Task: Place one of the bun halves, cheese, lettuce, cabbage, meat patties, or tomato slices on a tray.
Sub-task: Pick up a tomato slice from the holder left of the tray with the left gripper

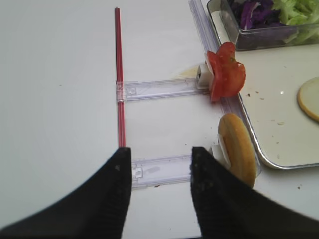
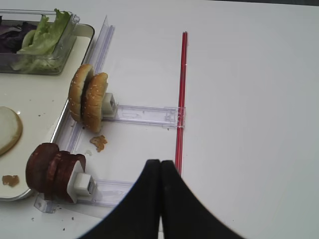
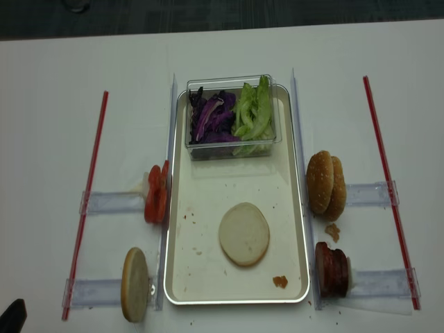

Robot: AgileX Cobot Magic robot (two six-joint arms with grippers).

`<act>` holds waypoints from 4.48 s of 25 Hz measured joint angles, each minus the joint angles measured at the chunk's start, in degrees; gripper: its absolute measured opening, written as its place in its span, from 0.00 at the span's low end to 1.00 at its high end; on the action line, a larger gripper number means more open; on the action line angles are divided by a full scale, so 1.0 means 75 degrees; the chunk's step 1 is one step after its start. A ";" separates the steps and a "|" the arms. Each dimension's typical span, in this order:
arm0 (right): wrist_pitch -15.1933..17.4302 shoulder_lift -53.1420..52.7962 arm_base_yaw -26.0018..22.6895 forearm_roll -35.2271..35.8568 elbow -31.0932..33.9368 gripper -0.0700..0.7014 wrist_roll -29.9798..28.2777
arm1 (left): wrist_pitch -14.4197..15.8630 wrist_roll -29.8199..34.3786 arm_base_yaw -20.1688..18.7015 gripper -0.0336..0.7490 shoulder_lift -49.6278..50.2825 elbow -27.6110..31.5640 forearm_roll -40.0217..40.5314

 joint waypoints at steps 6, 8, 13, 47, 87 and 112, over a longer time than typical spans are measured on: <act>0.0000 0.0000 0.0000 0.0000 0.0000 0.26 0.0000 | 0.0000 0.0000 0.0000 0.39 0.0000 0.0000 0.0000; 0.0000 0.0000 0.0000 0.0000 0.0000 0.26 0.0000 | 0.0000 0.0000 0.0000 0.39 0.0000 0.0000 0.0000; 0.0000 0.0000 0.0000 0.0000 0.0000 0.26 0.0000 | 0.0000 0.0000 0.0000 0.39 0.0048 0.0000 0.0000; 0.0000 0.0000 0.0000 0.0000 0.0000 0.26 0.0015 | 0.0394 -0.0210 0.0000 0.39 0.8219 -0.3656 -0.0727; 0.0000 0.0000 0.0000 0.0000 0.0000 0.26 0.0015 | 0.0350 -0.0738 -0.1166 0.39 1.1285 -0.5716 -0.0534; 0.0000 0.0000 0.0000 0.0000 0.0000 0.26 0.0002 | -0.0547 -0.1363 -0.2310 0.39 1.3078 -0.5896 -0.0873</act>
